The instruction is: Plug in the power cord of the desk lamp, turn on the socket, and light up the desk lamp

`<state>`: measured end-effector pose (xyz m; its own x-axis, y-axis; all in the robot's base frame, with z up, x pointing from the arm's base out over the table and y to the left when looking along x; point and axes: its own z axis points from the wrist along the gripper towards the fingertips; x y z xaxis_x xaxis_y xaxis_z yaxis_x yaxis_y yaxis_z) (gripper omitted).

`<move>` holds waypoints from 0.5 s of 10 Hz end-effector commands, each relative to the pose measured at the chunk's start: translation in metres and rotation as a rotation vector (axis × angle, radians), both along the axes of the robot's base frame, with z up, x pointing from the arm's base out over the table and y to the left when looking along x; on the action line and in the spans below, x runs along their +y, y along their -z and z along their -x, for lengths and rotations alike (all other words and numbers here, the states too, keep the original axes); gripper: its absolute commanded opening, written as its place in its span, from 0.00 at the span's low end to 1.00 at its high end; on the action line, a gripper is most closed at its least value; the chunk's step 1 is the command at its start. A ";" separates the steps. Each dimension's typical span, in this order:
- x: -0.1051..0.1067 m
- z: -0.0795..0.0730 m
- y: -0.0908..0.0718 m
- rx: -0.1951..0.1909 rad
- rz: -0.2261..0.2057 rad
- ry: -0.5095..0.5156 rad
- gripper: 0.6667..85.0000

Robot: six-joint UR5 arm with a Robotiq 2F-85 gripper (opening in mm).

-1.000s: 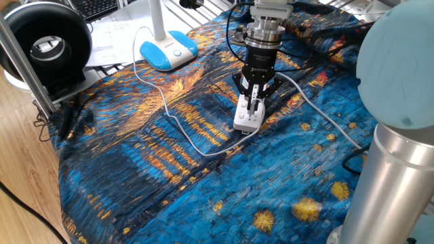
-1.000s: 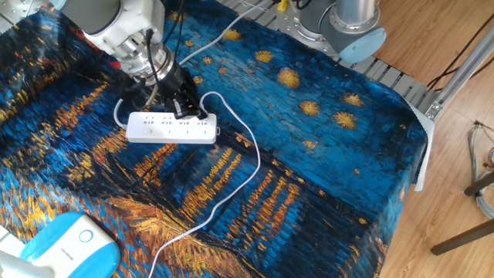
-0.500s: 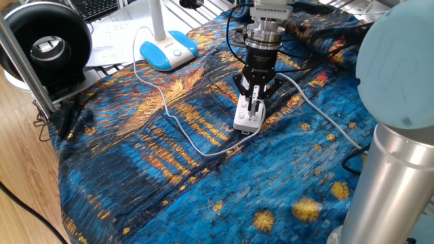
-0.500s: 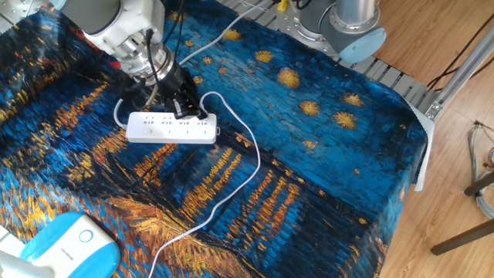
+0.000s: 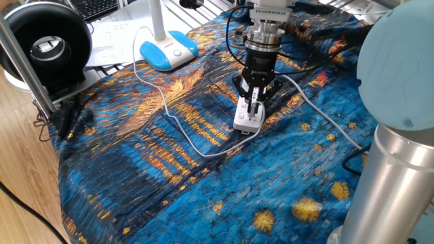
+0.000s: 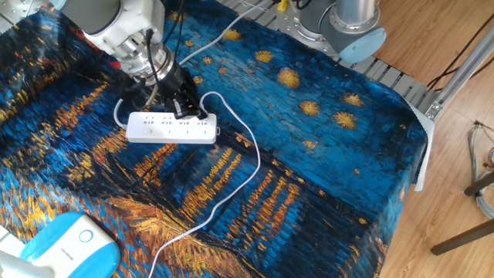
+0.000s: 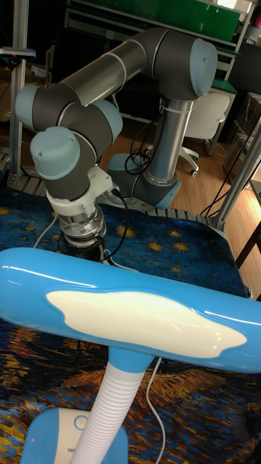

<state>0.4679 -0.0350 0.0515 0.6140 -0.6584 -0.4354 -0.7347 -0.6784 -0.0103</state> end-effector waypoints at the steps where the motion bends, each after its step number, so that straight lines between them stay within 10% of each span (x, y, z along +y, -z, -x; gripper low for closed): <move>1: 0.003 -0.003 -0.001 -0.006 -0.010 0.014 0.01; 5: 0.004 -0.004 0.001 -0.006 -0.004 0.023 0.01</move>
<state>0.4693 -0.0335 0.0496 0.6075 -0.6659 -0.4330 -0.7418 -0.6705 -0.0096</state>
